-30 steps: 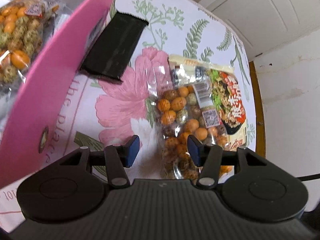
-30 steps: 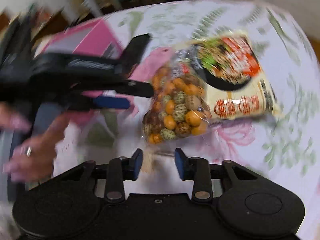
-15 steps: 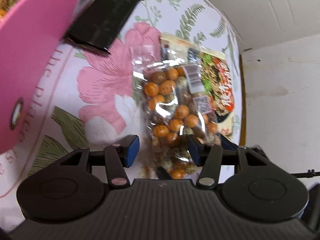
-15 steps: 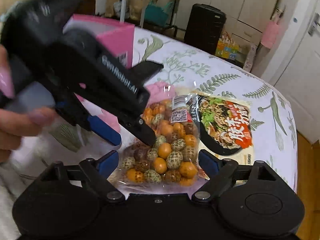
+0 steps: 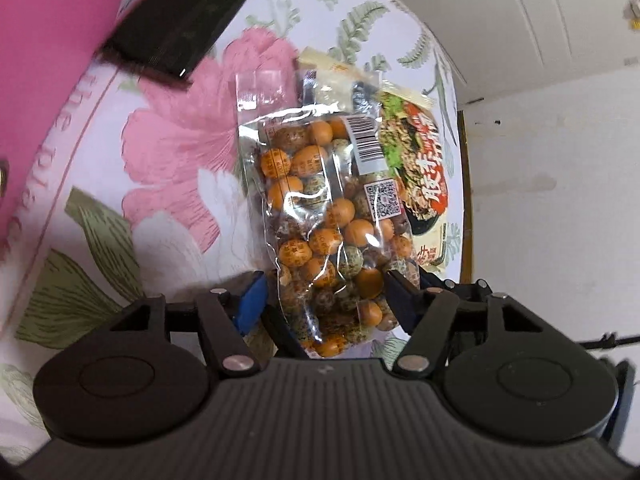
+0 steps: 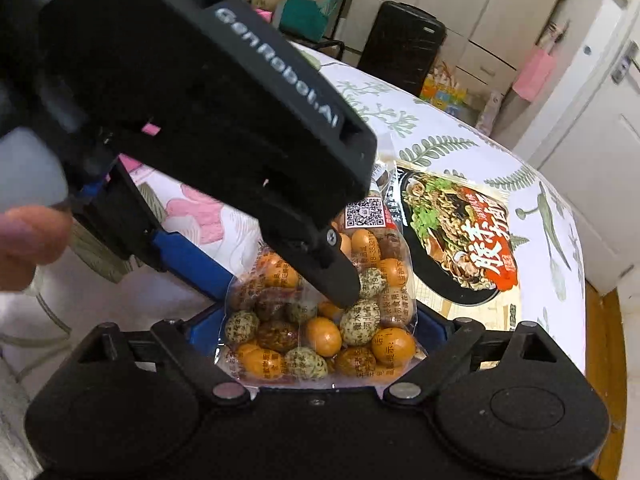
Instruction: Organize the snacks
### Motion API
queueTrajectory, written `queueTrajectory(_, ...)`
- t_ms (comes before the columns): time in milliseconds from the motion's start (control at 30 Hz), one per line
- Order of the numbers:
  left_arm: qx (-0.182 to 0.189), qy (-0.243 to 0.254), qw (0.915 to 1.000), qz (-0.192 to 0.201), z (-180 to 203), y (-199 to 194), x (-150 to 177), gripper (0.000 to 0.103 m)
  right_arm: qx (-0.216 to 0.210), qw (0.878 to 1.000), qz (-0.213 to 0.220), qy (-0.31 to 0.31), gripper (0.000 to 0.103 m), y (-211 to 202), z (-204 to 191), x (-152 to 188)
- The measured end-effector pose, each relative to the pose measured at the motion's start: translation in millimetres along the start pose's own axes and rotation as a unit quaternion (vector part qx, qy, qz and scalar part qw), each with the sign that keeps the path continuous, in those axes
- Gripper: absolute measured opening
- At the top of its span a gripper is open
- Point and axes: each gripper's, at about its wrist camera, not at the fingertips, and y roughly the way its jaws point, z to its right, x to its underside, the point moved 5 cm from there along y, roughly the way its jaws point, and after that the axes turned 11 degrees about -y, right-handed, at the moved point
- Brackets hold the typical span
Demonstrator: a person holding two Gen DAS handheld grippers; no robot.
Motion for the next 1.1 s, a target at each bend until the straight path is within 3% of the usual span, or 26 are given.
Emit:
queueTrajectory(367, -0.055, 0.112, 0.9922, -0.003, 37, -17, 26, 0.060, -0.026, 0.996, -0.003, 0.081, 0.092, -24, 4, 4)
queueTrajectory(633, -0.074, 0.149, 0.9860, -0.008, 51, -45, 43, 0.060, -0.026, 0.992, 0.022, 0.120, 0.091, -50, 0, 3)
queueTrajectory(933, -0.095, 0.203, 0.9735, -0.044, 69, -81, 65, 0.061, -0.025, 0.983, 0.047, 0.175, 0.090, -86, 1, 9)
queueTrajectory(1100, -0.102, 0.227, 0.9676, -0.041, 77, -116, 75, 0.061, -0.031, 0.983, 0.061, 0.173, 0.090, -108, -3, -4)
